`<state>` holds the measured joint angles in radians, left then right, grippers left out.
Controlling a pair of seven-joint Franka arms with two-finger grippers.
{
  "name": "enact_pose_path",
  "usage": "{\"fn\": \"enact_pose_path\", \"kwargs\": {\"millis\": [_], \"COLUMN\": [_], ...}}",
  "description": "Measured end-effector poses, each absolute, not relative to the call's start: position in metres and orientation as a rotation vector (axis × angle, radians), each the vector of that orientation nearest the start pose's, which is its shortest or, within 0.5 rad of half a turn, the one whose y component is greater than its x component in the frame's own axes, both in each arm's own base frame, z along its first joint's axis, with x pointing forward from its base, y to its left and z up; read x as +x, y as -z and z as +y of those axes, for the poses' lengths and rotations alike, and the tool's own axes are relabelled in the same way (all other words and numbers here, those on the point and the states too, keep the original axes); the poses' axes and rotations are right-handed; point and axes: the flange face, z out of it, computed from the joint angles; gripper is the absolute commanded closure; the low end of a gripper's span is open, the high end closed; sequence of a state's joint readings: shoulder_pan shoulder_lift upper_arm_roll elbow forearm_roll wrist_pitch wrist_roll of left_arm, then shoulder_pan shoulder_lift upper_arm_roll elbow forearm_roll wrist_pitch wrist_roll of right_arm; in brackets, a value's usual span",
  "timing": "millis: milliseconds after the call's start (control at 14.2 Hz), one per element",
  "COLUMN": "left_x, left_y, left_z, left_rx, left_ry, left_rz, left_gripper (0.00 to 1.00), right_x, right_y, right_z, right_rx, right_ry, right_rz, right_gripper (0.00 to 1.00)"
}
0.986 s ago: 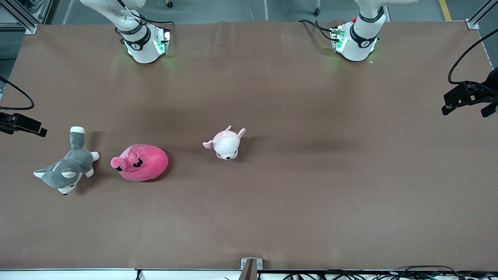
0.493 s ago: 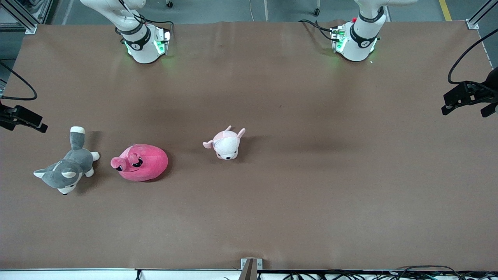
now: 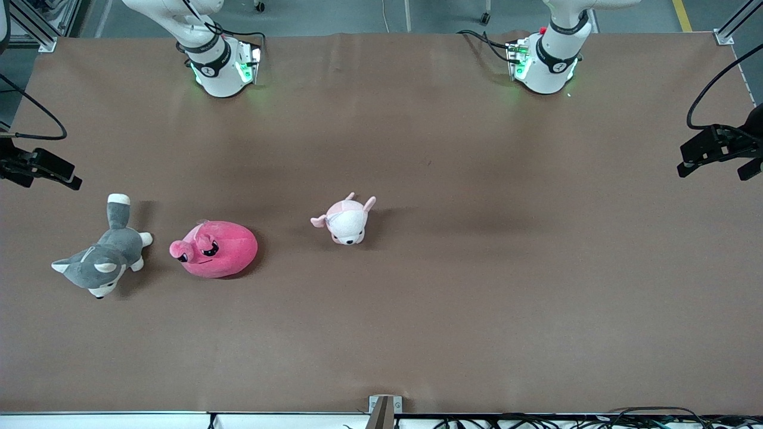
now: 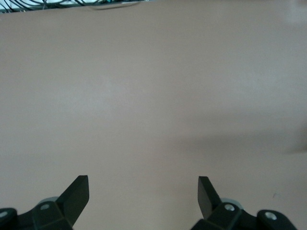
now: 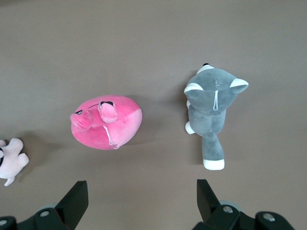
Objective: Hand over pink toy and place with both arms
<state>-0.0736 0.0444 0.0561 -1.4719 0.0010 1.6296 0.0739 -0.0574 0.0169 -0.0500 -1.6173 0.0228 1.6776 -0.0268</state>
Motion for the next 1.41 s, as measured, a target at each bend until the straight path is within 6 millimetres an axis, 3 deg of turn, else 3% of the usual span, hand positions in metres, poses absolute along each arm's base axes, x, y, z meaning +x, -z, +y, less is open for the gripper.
{"fn": "enact_pose_path", "kwargs": {"millis": [423,1408], "left_x": [0.558,0.554], "left_y": [-0.642,-0.628], "left_z": [-0.01,-0.015], "left_rx": [-3.133,-3.181], "left_ry": [0.126,-0.007], "left_rz": [0.139,0.084], "left_gripper": [0.0,0.0], "right_x": [0.563,0.556], "right_y": [-0.598,-0.592], "right_z": [-0.049,-0.051], "right_rx": [-3.148,-3.146], "right_ry": [0.055,0.041], "right_rz": [0.092,0.099], "right_gripper": [0.0,0.0]}}
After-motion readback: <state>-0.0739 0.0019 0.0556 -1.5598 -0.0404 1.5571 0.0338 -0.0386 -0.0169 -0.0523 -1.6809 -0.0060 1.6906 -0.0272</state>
